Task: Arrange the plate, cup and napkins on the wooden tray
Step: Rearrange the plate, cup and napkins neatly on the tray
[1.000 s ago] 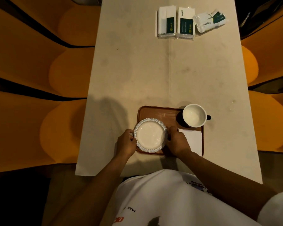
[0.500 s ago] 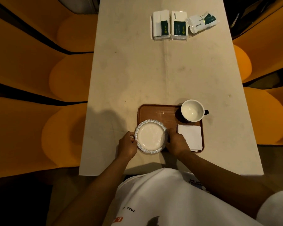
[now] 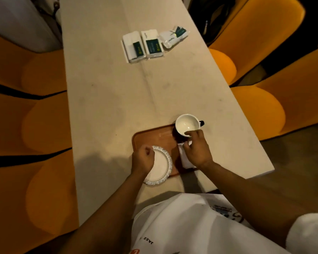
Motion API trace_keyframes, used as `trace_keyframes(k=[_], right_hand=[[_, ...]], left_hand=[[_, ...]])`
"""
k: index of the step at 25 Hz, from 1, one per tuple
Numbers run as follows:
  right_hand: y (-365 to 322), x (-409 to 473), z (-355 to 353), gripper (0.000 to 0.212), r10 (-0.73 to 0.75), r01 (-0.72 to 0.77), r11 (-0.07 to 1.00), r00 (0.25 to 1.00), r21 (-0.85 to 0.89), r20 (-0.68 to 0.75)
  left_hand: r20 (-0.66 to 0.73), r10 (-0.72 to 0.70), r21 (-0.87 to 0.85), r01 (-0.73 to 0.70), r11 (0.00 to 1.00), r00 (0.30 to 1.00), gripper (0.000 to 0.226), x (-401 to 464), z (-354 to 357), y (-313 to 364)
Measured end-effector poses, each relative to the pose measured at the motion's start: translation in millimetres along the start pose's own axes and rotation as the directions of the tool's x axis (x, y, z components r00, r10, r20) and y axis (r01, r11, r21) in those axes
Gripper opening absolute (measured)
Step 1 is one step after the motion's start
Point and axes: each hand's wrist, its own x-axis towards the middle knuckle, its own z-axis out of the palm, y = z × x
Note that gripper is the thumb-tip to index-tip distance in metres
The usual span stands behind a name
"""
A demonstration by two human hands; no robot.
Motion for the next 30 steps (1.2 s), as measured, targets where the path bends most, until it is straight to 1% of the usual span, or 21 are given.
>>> trace_keyframes(k=[2,4,8,10,12,14,18,21,26,28,30], right_hand=[[11.0,15.2,-16.4,0.036,0.069,-0.068,0.998,0.996,0.012,-0.053],[25.2,33.1,-29.1,0.038,0.133,-0.133,0.991,0.99,0.009,-0.052],[45.9,61.0,-41.3,0.044,0.16,-0.162,0.987,0.985,0.023,0.061],[50.3,71.5,-44.6,0.047,0.146,-0.151,0.988,0.982,0.036,0.119],[52.6,79.9,-44.9,0.047,0.088,-0.096,0.994,0.982,0.043,0.17],[54.8,84.9,-44.0,0.046,0.032,-0.045,0.997,0.976,0.056,0.215],[59.5,89.8,-43.2,0.05,0.021,-0.039,0.997,0.97,0.074,0.24],[60.2,91.4,-42.5,0.051,0.026,-0.04,0.998,0.966,0.05,0.258],[45.2,89.0,-32.7,0.052,0.035,-0.046,0.998,0.959,0.032,0.283],[35.9,87.2,-25.2,0.051,0.02,-0.03,0.999,0.956,0.03,0.293],[24.5,84.3,-18.1,0.048,-0.035,0.028,0.999,0.958,0.027,0.284]], left_hand=[[0.106,-0.047,-0.081,0.056,0.995,0.993,0.016,14.5,20.4,22.1],[0.162,-0.073,-0.106,0.091,0.99,0.984,0.021,27.9,41.1,42.9],[0.187,-0.149,-0.175,0.182,0.968,0.971,0.036,48.1,70.1,77.5],[0.185,-0.14,-0.177,0.173,0.969,0.973,0.039,52.9,80.9,89.5],[0.172,-0.129,-0.111,0.15,0.983,0.977,0.034,58.9,88.0,96.2],[0.164,-0.138,-0.099,0.155,0.983,0.977,0.031,61.2,92.3,98.3],[0.152,-0.191,-0.111,0.209,0.972,0.97,0.034,60.9,94.3,102.0],[0.143,-0.202,-0.086,0.216,0.973,0.969,0.034,61.0,93.0,101.6],[0.12,-0.228,-0.102,0.24,0.965,0.966,0.033,57.5,79.5,94.6],[0.106,-0.235,-0.12,0.247,0.962,0.966,0.033,57.4,69.3,86.4],[0.096,-0.236,-0.154,0.248,0.956,0.967,0.034,56.4,56.7,76.1]])
